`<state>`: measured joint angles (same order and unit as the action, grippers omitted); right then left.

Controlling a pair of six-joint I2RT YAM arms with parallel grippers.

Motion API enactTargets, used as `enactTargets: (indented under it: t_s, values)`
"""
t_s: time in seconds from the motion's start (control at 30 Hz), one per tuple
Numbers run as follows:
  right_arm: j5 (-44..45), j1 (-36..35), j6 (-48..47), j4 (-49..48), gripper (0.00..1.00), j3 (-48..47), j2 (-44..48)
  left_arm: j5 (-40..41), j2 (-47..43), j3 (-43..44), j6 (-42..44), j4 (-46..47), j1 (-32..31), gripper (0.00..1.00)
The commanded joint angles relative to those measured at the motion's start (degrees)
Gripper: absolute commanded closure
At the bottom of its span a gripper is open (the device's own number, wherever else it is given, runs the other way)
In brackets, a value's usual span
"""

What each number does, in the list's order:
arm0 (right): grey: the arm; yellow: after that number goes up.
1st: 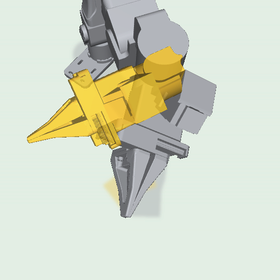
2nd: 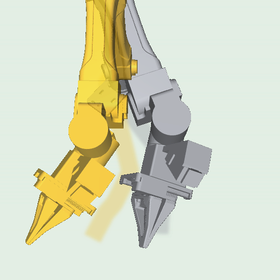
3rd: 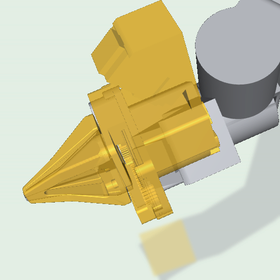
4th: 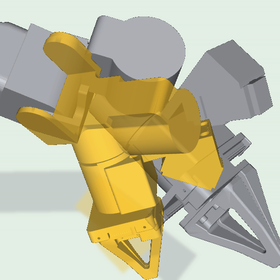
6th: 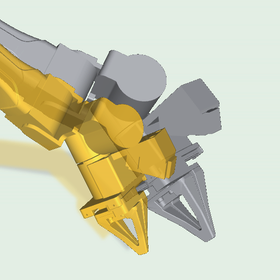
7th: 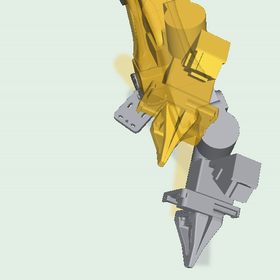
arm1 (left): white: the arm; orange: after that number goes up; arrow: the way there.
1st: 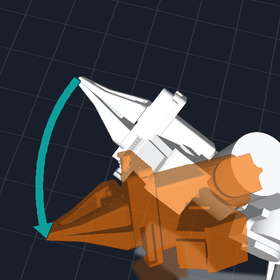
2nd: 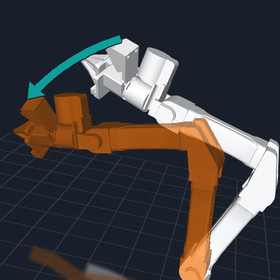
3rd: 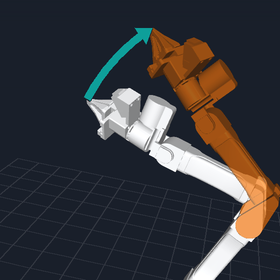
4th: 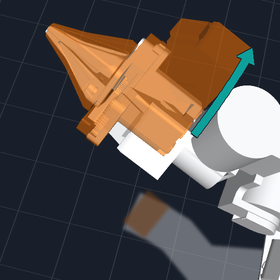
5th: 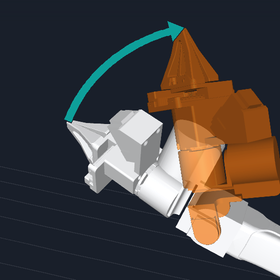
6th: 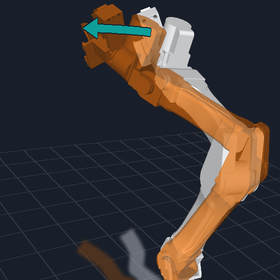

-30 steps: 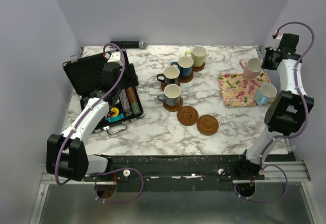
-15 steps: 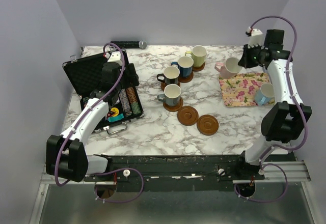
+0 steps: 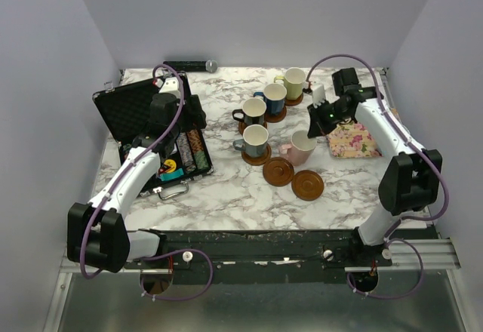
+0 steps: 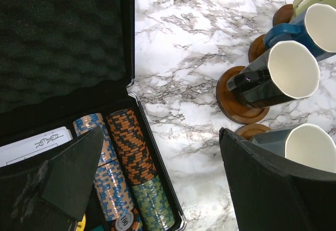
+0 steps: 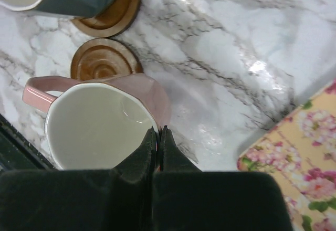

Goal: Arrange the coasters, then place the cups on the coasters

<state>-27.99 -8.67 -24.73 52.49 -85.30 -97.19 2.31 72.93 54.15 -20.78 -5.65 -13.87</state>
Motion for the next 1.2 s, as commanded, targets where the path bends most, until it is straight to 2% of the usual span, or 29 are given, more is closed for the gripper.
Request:
enactTargets:
  t_s: [0.0, 0.5, 1.17]
  values:
    - [-2.9, -4.9, 0.7, -1.7, 0.99, 1.8, 3.8, -1.0, -2.1, -1.2, 0.4, 0.4, 0.3, 0.01]
    - [2.6, -13.5, 2.3, -8.3, 0.99, 3.6, 0.9, -0.5, -4.3, -2.8, -0.1, -0.1, 0.3, 0.01]
    - [8.6, -16.0, 6.7, -14.3, 0.99, 11.0, 4.6, -0.6, -5.0, -4.1, -0.4, 0.6, 0.3, 0.01]
